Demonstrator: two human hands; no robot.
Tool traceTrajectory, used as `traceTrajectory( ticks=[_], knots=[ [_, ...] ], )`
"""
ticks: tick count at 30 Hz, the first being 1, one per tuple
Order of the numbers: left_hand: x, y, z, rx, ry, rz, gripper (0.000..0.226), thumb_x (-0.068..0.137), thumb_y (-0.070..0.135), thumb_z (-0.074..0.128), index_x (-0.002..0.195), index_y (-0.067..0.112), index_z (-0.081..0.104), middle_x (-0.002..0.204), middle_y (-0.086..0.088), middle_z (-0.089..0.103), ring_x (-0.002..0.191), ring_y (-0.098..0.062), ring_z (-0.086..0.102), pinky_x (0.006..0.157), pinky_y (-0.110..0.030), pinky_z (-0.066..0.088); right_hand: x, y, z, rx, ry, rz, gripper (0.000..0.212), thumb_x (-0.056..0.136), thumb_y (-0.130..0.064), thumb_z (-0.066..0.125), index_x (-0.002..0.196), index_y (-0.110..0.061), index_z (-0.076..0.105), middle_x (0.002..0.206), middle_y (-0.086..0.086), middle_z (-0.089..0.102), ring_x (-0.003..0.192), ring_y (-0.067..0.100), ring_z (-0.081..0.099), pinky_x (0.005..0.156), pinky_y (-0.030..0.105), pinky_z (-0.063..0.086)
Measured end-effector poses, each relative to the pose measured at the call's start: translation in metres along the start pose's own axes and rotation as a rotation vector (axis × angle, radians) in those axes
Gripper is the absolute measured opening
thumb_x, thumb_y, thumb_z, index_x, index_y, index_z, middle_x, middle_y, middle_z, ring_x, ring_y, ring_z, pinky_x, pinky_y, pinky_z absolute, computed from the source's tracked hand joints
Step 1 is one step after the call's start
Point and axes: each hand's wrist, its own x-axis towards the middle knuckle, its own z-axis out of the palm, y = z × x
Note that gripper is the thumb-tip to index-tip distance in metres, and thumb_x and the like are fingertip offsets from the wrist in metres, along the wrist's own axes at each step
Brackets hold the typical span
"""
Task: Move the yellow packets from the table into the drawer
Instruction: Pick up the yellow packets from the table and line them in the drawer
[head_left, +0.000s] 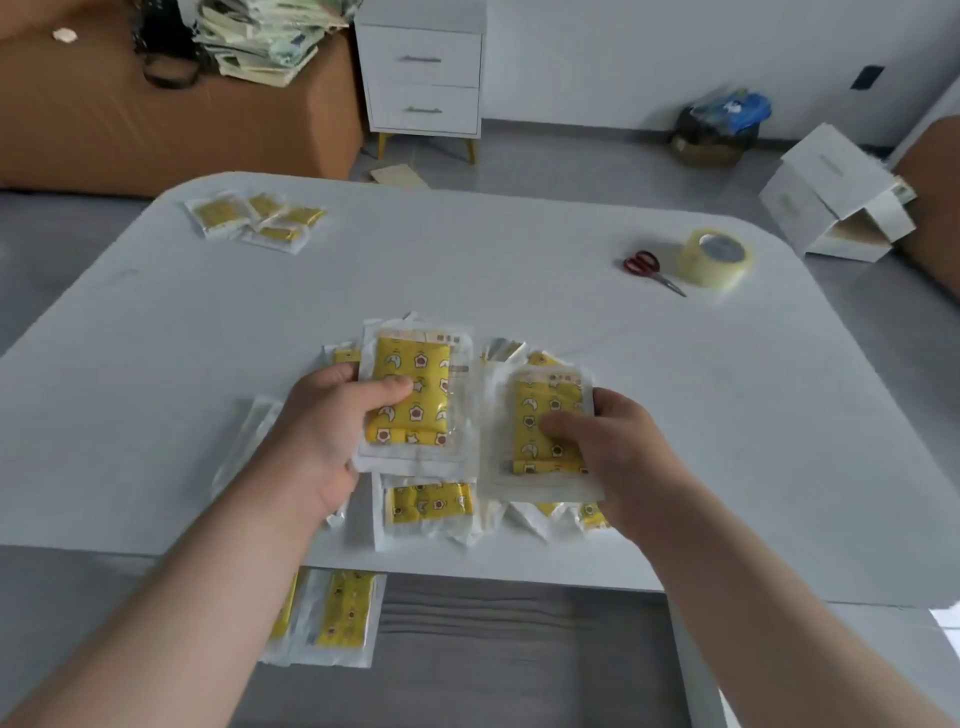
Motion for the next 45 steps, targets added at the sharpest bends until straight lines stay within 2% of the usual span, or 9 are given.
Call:
traceTrajectory(
  ticks=[5, 8, 12, 21, 25, 28, 33, 37, 45],
  knots=[
    [0.037, -0.042, -0.008, -0.007, -0.041, 0.091, 0.016, 0.078, -0.002, 0.065, 0.091, 0.005, 0.068, 0.089, -0.017, 0.074, 0.079, -0.033, 0.072, 0.076, -0.048, 0.058, 0.041, 0.037, 0.016, 0.063, -0.014, -0.090, 0.018, 0.079, 0.002, 0.070, 0.084, -0.015, 0.068, 0.074, 0.007, 0.074, 0.066, 0.028, 0.072, 0.066, 0.041, 0.061],
    [0.047, -0.053, -0.012, 0.038, -0.058, 0.144, 0.015, 0.080, -0.003, 0.065, 0.090, 0.006, 0.069, 0.089, -0.017, 0.075, 0.081, -0.034, 0.073, 0.075, -0.048, 0.058, 0.054, 0.047, 0.022, 0.093, -0.038, -0.131, 0.018, 0.079, 0.004, 0.069, 0.083, -0.013, 0.067, 0.068, 0.005, 0.073, 0.056, 0.023, 0.070, 0.052, 0.031, 0.058],
    [0.049, -0.058, -0.015, 0.057, -0.060, 0.185, 0.015, 0.080, -0.003, 0.065, 0.092, 0.005, 0.070, 0.089, -0.017, 0.075, 0.081, -0.034, 0.073, 0.072, -0.047, 0.059, 0.056, 0.055, 0.027, 0.112, -0.061, -0.146, 0.019, 0.078, 0.003, 0.070, 0.091, -0.010, 0.068, 0.080, 0.011, 0.074, 0.069, 0.030, 0.073, 0.070, 0.045, 0.061],
    [0.013, -0.064, -0.021, 0.038, -0.062, 0.177, 0.019, 0.081, -0.003, 0.063, 0.099, 0.003, 0.068, 0.095, -0.019, 0.074, 0.082, -0.034, 0.073, 0.066, -0.044, 0.060, 0.023, 0.058, 0.007, 0.127, -0.102, -0.162, 0.020, 0.079, 0.002, 0.068, 0.096, -0.008, 0.068, 0.089, 0.016, 0.074, 0.080, 0.037, 0.072, 0.077, 0.053, 0.059],
    [-0.020, -0.078, -0.033, 0.047, -0.071, 0.135, 0.030, 0.072, 0.000, 0.066, 0.101, 0.003, 0.068, 0.095, -0.018, 0.074, 0.080, -0.032, 0.073, 0.068, -0.044, 0.060, -0.004, 0.070, -0.002, 0.135, -0.133, -0.117, 0.019, 0.081, 0.003, 0.067, 0.095, -0.010, 0.068, 0.093, 0.017, 0.074, 0.083, 0.036, 0.072, 0.076, 0.049, 0.060],
    [-0.048, -0.092, -0.039, 0.083, -0.072, 0.092, 0.043, 0.058, 0.005, 0.070, 0.101, 0.001, 0.067, 0.099, -0.021, 0.073, 0.088, -0.034, 0.071, 0.086, -0.053, 0.054, -0.024, 0.086, -0.010, 0.116, -0.145, -0.086, 0.019, 0.080, 0.004, 0.067, 0.095, -0.007, 0.068, 0.092, 0.018, 0.074, 0.084, 0.037, 0.072, 0.077, 0.051, 0.059],
    [-0.088, -0.109, -0.049, 0.165, -0.106, -0.039, 0.030, 0.070, -0.006, 0.065, 0.099, 0.000, 0.062, 0.087, -0.023, 0.074, 0.070, -0.034, 0.073, 0.059, -0.044, 0.059, -0.055, 0.113, -0.031, 0.046, -0.172, -0.017, 0.022, 0.078, 0.003, 0.070, 0.097, -0.008, 0.069, 0.090, 0.017, 0.075, 0.083, 0.036, 0.073, 0.079, 0.055, 0.058],
    [-0.098, -0.127, -0.066, 0.331, -0.146, -0.174, 0.037, 0.070, -0.008, 0.063, 0.106, -0.008, 0.062, 0.094, -0.028, 0.071, 0.079, -0.039, 0.071, 0.076, -0.050, 0.056, -0.068, 0.142, -0.031, -0.082, -0.194, 0.063, 0.024, 0.079, 0.001, 0.070, 0.099, -0.011, 0.069, 0.090, 0.012, 0.076, 0.081, 0.032, 0.074, 0.077, 0.048, 0.060],
    [-0.066, -0.180, -0.099, 0.479, -0.117, -0.371, 0.022, 0.084, -0.013, 0.057, 0.106, -0.010, 0.059, 0.092, -0.030, 0.071, 0.084, -0.044, 0.070, 0.074, -0.052, 0.055, -0.050, 0.199, -0.012, -0.306, -0.200, 0.253, 0.029, 0.077, -0.001, 0.073, 0.102, -0.014, 0.068, 0.092, 0.010, 0.076, 0.082, 0.029, 0.074, 0.078, 0.047, 0.060]
  ],
)
